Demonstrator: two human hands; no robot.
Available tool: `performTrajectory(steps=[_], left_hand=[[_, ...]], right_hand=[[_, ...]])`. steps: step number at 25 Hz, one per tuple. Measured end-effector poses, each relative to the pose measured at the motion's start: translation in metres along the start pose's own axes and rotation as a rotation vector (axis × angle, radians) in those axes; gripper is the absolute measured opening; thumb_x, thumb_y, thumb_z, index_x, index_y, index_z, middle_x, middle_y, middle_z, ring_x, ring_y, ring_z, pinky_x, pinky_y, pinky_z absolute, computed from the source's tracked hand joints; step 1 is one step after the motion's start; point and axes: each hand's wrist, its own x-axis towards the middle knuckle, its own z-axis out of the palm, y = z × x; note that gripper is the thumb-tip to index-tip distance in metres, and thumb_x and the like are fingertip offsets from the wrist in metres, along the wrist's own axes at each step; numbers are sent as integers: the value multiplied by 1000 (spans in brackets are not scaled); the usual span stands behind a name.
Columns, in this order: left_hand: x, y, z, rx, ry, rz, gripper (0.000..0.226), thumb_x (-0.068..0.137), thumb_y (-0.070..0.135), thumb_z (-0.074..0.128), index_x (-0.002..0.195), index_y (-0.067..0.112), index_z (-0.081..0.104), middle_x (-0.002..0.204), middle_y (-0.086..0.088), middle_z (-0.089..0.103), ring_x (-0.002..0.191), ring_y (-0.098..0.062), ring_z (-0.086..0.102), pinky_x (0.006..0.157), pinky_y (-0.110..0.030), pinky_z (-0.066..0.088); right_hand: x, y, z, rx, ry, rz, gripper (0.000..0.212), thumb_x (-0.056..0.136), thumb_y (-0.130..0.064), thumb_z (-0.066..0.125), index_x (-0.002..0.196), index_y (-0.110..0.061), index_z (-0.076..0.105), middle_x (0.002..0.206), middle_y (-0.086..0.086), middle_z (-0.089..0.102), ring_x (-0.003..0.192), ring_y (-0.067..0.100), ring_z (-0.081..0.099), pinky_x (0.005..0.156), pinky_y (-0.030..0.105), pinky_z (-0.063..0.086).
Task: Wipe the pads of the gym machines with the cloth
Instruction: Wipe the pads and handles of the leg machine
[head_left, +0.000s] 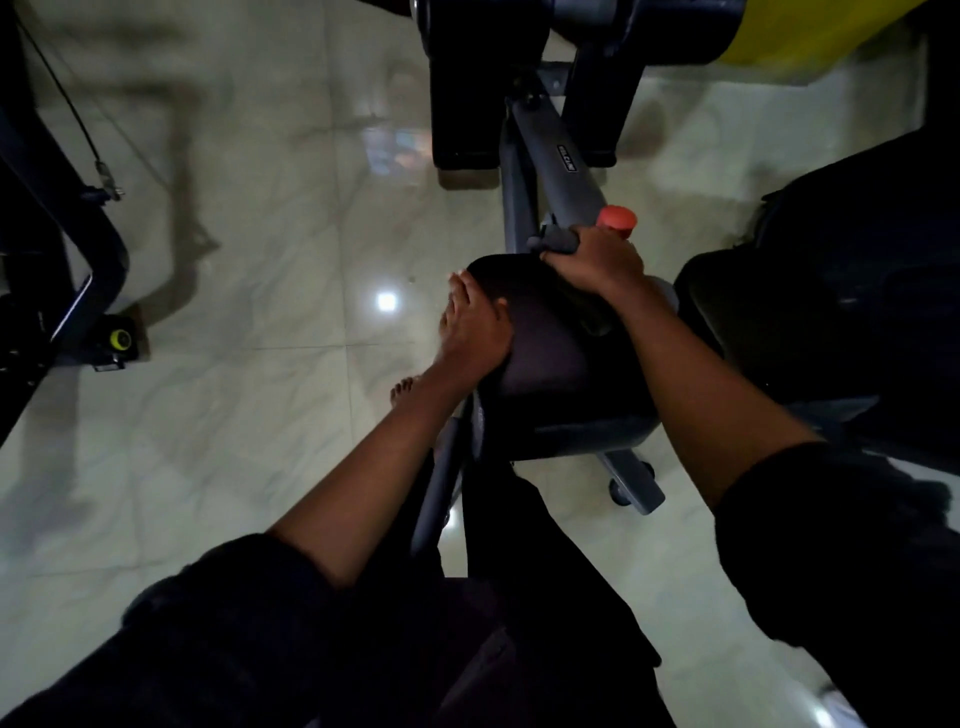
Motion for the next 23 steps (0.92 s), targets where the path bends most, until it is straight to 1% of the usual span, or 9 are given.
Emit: performTrajectory(steps=[3, 6, 9, 10, 13, 17, 19, 21, 23], left_hand=[[13, 8, 7, 200, 54, 107, 61, 104, 30, 36, 153, -1, 19, 160, -26, 12, 146, -42, 19, 118, -47, 19], [18, 8, 8, 309, 88, 82, 60, 105, 35, 31, 154, 2, 18, 162, -22, 11, 149, -37, 13, 119, -47, 15], [19, 13, 13, 400, 120, 131, 59, 105, 32, 27, 154, 0, 19, 163, -19, 9, 151, -32, 8, 121, -44, 9], [21, 16, 14, 424, 124, 161, 56, 105, 29, 28, 152, -1, 23, 162, -19, 14, 150, -32, 13, 121, -43, 11], [27, 32, 19, 480, 111, 231, 48, 102, 23, 35, 141, -5, 41, 149, -25, 40, 138, -37, 37, 114, -43, 25], [26, 43, 31, 506, 117, 199, 57, 104, 31, 35, 145, -8, 35, 151, -27, 36, 142, -38, 32, 117, -44, 21], [21, 48, 31, 499, 116, 193, 53, 103, 27, 37, 144, -7, 38, 150, -27, 38, 141, -37, 35, 117, -43, 24], [15, 62, 38, 433, 126, 194, 44, 101, 17, 41, 139, -5, 46, 143, -26, 47, 134, -37, 43, 112, -42, 31], [3, 86, 56, 310, 114, 224, 36, 97, 14, 45, 129, 1, 56, 131, -23, 57, 121, -38, 54, 99, -40, 41]], right_hand=[[0, 16, -5, 97, -12, 11, 58, 87, -57, 62, 136, -26, 56, 133, 13, 61, 121, 36, 58, 92, 37, 46], [-18, 49, -4, 190, 28, 70, 64, 85, -59, 64, 140, -29, 50, 136, 13, 59, 124, 38, 56, 95, 37, 45], [-28, 70, 1, 253, 28, 94, 65, 85, -56, 65, 142, -28, 50, 137, 15, 59, 125, 38, 55, 96, 37, 45], [-24, 71, 0, 286, 19, 101, 64, 84, -56, 66, 140, -28, 52, 135, 15, 60, 124, 38, 56, 96, 37, 45], [-13, 64, -9, 407, -16, 148, 63, 80, -54, 70, 132, -21, 59, 132, 16, 62, 122, 36, 58, 92, 33, 45], [-35, 73, -8, 408, -22, 124, 67, 82, -50, 71, 140, -22, 53, 135, 18, 59, 123, 37, 56, 96, 36, 46], [-52, 82, -10, 406, -57, 83, 65, 83, -49, 71, 139, -22, 53, 134, 17, 59, 123, 37, 57, 96, 36, 46], [-66, 92, -23, 387, -127, 42, 59, 84, -47, 72, 134, -21, 57, 132, 14, 60, 121, 33, 58, 94, 34, 46], [-82, 106, -45, 375, -151, 18, 54, 83, -47, 73, 129, -23, 61, 128, 10, 64, 119, 30, 60, 92, 31, 47]])
